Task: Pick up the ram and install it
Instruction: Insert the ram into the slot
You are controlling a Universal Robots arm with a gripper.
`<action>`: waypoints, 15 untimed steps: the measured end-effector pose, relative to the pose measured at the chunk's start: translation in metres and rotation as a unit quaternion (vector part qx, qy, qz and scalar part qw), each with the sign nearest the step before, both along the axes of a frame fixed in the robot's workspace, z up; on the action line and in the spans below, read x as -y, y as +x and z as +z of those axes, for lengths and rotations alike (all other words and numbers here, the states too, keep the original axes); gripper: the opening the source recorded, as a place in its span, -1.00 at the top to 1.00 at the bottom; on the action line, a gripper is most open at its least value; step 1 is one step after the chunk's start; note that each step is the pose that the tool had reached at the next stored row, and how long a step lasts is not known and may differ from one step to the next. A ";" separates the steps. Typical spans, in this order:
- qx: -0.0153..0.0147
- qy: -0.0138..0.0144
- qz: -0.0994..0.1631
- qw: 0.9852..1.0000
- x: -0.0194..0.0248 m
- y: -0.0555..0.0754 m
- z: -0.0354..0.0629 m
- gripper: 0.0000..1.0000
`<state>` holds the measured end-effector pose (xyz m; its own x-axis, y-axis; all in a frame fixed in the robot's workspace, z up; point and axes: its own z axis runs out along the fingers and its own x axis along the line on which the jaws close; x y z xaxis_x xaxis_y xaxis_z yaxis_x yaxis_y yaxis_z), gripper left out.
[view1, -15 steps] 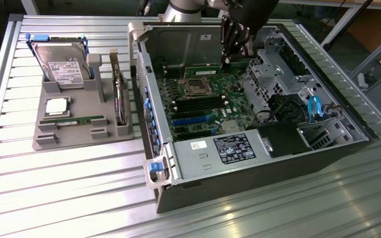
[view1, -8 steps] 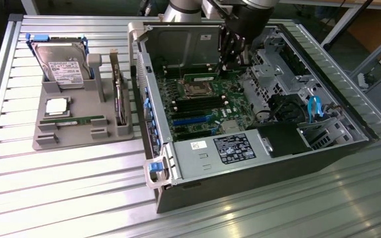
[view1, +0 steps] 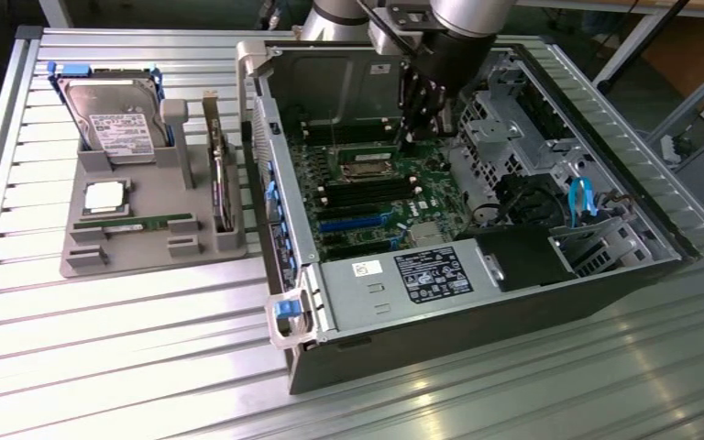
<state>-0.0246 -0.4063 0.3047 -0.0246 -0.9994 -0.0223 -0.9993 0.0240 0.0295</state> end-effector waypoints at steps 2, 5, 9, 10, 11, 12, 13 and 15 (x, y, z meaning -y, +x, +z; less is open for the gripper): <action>0.000 0.000 0.000 1.000 0.0000 0.000 -0.0071 0.79; 0.000 0.000 0.000 1.000 0.0000 0.000 -0.0132 0.79; 0.000 0.000 0.000 1.000 0.0000 0.000 -0.0258 0.79; 0.000 0.000 0.000 1.000 0.0000 0.000 -0.0296 0.79; 0.000 0.000 0.000 1.000 0.0000 0.000 -0.0315 0.79; 0.000 0.000 0.000 1.000 0.0000 0.000 -0.0335 0.79; 0.000 0.000 0.000 1.000 0.0000 0.000 -0.0369 0.79; 0.000 0.000 0.000 1.000 0.0000 0.000 -0.0409 0.79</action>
<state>-0.0246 -0.4063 0.2639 -0.0246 -0.9994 -0.0224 -0.9993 0.0240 0.0295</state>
